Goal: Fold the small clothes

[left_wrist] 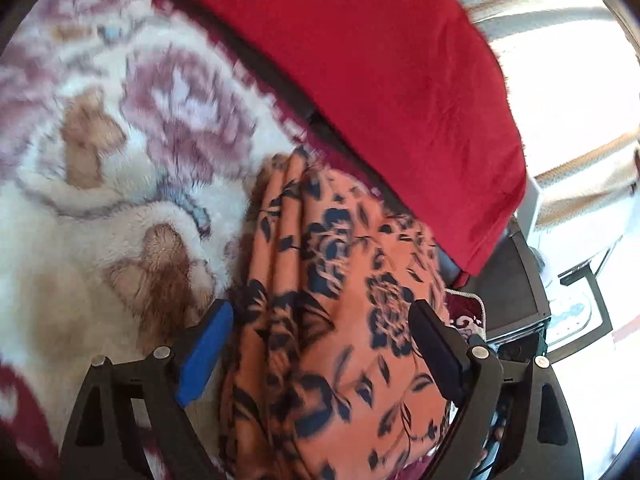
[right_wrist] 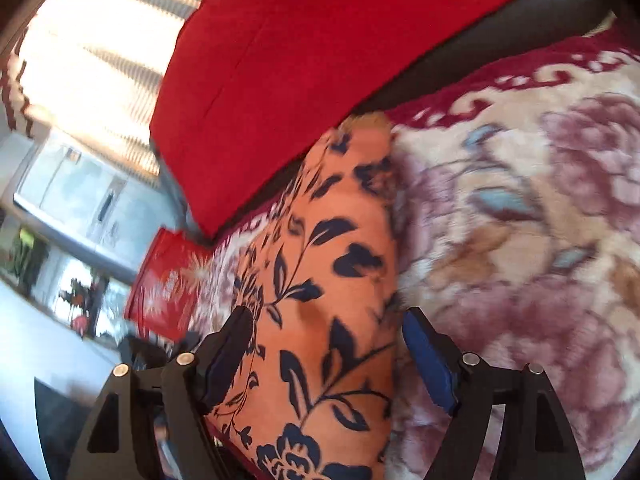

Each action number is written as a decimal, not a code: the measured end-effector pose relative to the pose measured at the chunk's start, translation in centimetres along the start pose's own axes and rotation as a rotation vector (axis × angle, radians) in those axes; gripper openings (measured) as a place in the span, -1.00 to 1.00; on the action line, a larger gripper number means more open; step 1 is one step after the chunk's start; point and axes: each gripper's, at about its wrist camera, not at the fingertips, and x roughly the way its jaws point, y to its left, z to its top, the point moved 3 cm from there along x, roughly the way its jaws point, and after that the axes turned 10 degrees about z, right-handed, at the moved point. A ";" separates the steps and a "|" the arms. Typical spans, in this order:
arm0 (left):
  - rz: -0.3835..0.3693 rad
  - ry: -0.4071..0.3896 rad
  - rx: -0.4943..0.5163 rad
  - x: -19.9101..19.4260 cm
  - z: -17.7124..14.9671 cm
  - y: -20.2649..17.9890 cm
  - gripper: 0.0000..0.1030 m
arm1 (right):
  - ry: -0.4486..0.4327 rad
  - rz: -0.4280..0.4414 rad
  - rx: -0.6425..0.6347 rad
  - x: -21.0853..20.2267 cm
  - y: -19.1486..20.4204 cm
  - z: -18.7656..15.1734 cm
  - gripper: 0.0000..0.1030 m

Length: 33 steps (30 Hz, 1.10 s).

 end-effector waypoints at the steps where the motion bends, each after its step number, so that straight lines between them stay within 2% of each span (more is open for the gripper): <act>1: -0.003 0.050 -0.021 1.1 0.1 0.2 0.74 | 0.017 -0.006 0.001 0.6 0.0 0.0 0.56; 2: -0.006 0.091 -0.025 1.8 -0.1 0.2 0.71 | 0.056 -0.025 0.014 1.8 -0.5 0.0 0.55; 3: 0.007 0.108 -0.011 2.3 -0.3 0.1 0.67 | 0.077 -0.034 0.019 2.7 -0.6 -0.2 0.42; 4: 0.036 0.113 0.027 2.6 -0.5 -0.4 0.42 | 0.114 -0.043 -0.011 3.6 -0.3 -0.3 0.19; 6: 0.041 0.157 0.080 3.3 -1.1 -1.2 -0.11 | 0.139 -0.100 -0.094 4.3 0.8 -0.6 -0.07; 8: 0.032 0.149 0.085 3.2 -1.4 -1.5 -0.28 | 0.145 -0.130 -0.143 4.1 2.1 -0.4 -0.23; 10: 0.012 0.126 0.080 2.3 -1.4 -2.4 -0.39 | 0.134 -0.140 -0.192 3.2 3.6 0.0 -0.31; 13: -0.038 0.066 0.154 0.3 -1.8 -6.3 -0.41 | 0.081 -0.143 -0.264 0.2 5.9 0.7 -0.32; 17: -0.092 -0.015 0.268 -1.8 -2.3 -13.7 -0.41 | -0.030 -0.124 -0.306 -6.4 7.5 2.7 -0.32; 20: -0.098 -0.032 0.331 -1.2 -2.9 -18.6 -0.38 | -0.093 -0.110 -0.272 -11.5 6.1 4.8 -0.31; 22: -0.055 -0.031 0.352 0.6 -3.5 -20.6 -0.24 | -0.109 -0.107 -0.203 -13.4 3.6 5.8 -0.25; 23: -0.031 -0.022 0.354 1.3 -3.9 -20.8 -0.15 | -0.127 -0.129 -0.176 -13.6 2.5 6.1 -0.11; 24: 0.011 -0.005 0.363 2.5 -4.2 -20.9 0.14 | -0.163 -0.192 -0.143 -14.5 0.4 6.1 -0.02; 25: 0.089 0.003 0.376 3.6 -5.0 -20.0 0.28 | -0.176 -0.247 -0.120 -15.0 -1.1 6.0 0.01; 27: 0.181 0.006 0.365 4.7 -5.6 -18.2 0.28 | -0.175 -0.346 -0.041 -15.5 -4.8 4.9 0.01; 28: 0.207 0.031 0.343 5.1 -6.1 -16.8 0.27 | -0.174 -0.361 -0.028 -15.7 -5.7 4.2 0.01; 30: 0.215 0.051 0.311 5.3 -6.8 -15.6 0.28 | -0.177 -0.347 -0.068 -16.1 -5.8 2.6 0.01; 33: 0.203 0.012 0.321 3.3 -7.9 -15.6 0.28 | -0.204 -0.356 -0.172 -16.2 -3.3 1.7 0.01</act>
